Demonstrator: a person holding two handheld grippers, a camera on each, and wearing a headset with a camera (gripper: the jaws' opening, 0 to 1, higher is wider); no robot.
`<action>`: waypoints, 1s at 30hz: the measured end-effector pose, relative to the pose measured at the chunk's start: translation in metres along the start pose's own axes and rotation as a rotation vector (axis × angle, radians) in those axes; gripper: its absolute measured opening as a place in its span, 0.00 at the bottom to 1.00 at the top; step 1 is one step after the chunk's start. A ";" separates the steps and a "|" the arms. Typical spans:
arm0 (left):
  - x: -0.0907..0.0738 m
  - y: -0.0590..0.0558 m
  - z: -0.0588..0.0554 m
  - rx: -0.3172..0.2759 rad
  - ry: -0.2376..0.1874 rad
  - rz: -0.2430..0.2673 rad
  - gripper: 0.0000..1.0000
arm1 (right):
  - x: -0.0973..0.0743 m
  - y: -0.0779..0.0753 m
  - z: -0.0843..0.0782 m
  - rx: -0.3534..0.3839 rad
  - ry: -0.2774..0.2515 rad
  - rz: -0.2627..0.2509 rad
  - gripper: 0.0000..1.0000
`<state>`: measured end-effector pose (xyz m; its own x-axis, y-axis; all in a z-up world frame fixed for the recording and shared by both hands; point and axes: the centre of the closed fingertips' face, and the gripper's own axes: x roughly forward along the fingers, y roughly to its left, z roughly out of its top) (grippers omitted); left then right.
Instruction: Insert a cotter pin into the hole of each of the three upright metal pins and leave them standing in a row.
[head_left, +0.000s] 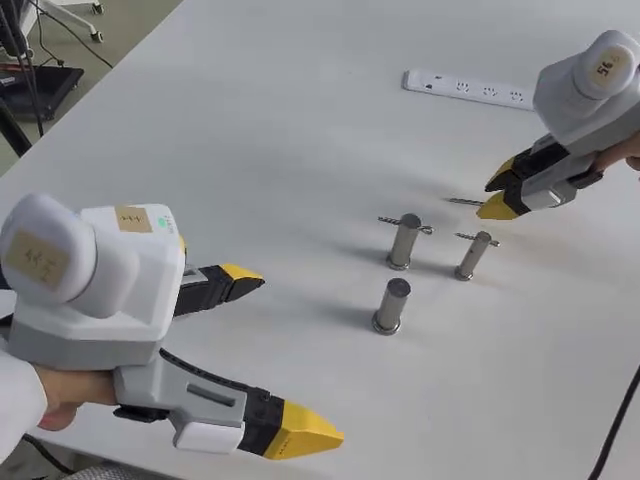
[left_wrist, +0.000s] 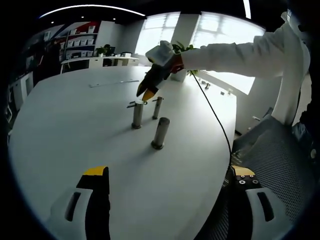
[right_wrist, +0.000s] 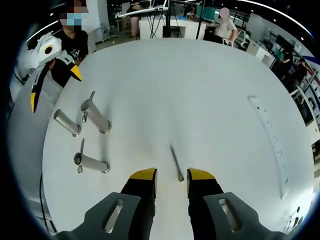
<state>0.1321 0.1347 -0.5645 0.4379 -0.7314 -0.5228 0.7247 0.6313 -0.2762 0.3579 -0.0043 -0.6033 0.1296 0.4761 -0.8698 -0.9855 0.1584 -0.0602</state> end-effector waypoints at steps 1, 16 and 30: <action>0.000 0.001 -0.001 -0.002 0.002 0.001 0.99 | 0.002 0.000 -0.002 -0.003 0.012 0.004 0.17; 0.001 0.004 -0.005 -0.022 0.000 0.007 0.99 | 0.010 -0.008 -0.005 -0.013 0.048 0.033 0.09; 0.003 0.001 -0.008 -0.026 0.008 -0.002 0.99 | 0.011 -0.011 -0.006 -0.080 0.093 -0.014 0.00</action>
<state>0.1294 0.1351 -0.5723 0.4321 -0.7304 -0.5290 0.7115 0.6365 -0.2977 0.3694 -0.0063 -0.6151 0.1360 0.3918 -0.9099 -0.9898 0.0929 -0.1080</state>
